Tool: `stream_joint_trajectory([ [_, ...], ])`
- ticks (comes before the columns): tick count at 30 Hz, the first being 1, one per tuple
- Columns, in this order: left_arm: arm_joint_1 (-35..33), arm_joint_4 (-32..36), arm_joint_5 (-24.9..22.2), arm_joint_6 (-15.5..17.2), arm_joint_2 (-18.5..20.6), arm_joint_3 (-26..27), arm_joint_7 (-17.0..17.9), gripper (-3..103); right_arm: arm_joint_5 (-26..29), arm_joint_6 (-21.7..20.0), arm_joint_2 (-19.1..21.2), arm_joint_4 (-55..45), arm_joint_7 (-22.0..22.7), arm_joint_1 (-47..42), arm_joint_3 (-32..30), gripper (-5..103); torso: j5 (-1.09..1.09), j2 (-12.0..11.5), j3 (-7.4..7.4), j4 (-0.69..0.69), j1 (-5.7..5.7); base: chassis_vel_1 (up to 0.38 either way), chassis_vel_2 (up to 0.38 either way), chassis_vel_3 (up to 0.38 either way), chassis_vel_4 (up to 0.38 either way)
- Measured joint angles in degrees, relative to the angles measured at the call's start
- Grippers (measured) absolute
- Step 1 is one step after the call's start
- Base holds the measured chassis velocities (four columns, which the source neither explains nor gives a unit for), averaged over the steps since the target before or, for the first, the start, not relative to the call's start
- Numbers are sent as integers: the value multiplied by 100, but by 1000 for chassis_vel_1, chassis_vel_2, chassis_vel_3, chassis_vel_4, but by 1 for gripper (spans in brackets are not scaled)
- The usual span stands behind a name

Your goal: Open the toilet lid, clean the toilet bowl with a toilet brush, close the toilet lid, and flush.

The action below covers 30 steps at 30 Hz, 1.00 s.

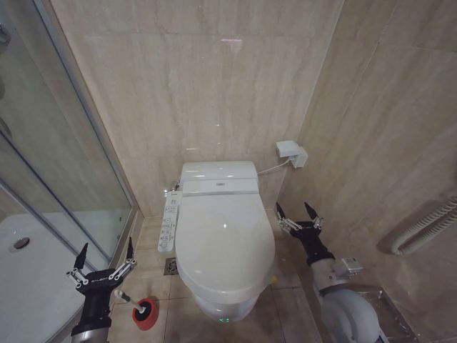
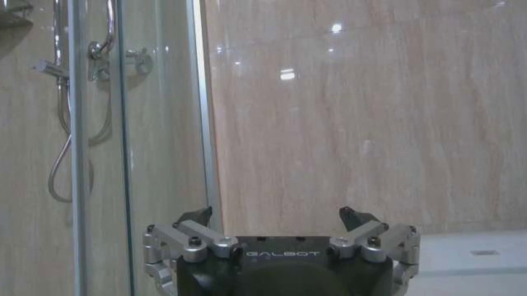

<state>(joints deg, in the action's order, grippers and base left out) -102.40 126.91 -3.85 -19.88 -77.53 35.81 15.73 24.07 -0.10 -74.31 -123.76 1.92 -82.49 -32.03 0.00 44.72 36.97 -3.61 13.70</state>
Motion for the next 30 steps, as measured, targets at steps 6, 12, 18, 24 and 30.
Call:
stream_joint_trajectory([
  [6,0,0,0,0,0,0,0,100,-5,-30,14,-216,0,-109,-37,100,0,0,0,0,0,0,0,0,0],
  [12,0,0,0,0,0,0,0,100,-25,-31,-23,-278,-2,-176,-39,100,0,0,0,0,0,0,0,0,0],
  [18,0,0,0,0,0,0,0,100,-53,-46,-33,-295,-6,-206,-33,100,0,0,0,0,0,0,0,0,0],
  [24,0,0,0,0,0,0,0,100,-84,-67,-32,-306,-6,-210,-17,100,0,0,0,0,0,0,0,0,0],
  [30,0,0,0,0,0,0,0,100,-86,-93,-19,-321,-3,-199,-16,100,0,0,0,0,0,0,0,0,0],
])
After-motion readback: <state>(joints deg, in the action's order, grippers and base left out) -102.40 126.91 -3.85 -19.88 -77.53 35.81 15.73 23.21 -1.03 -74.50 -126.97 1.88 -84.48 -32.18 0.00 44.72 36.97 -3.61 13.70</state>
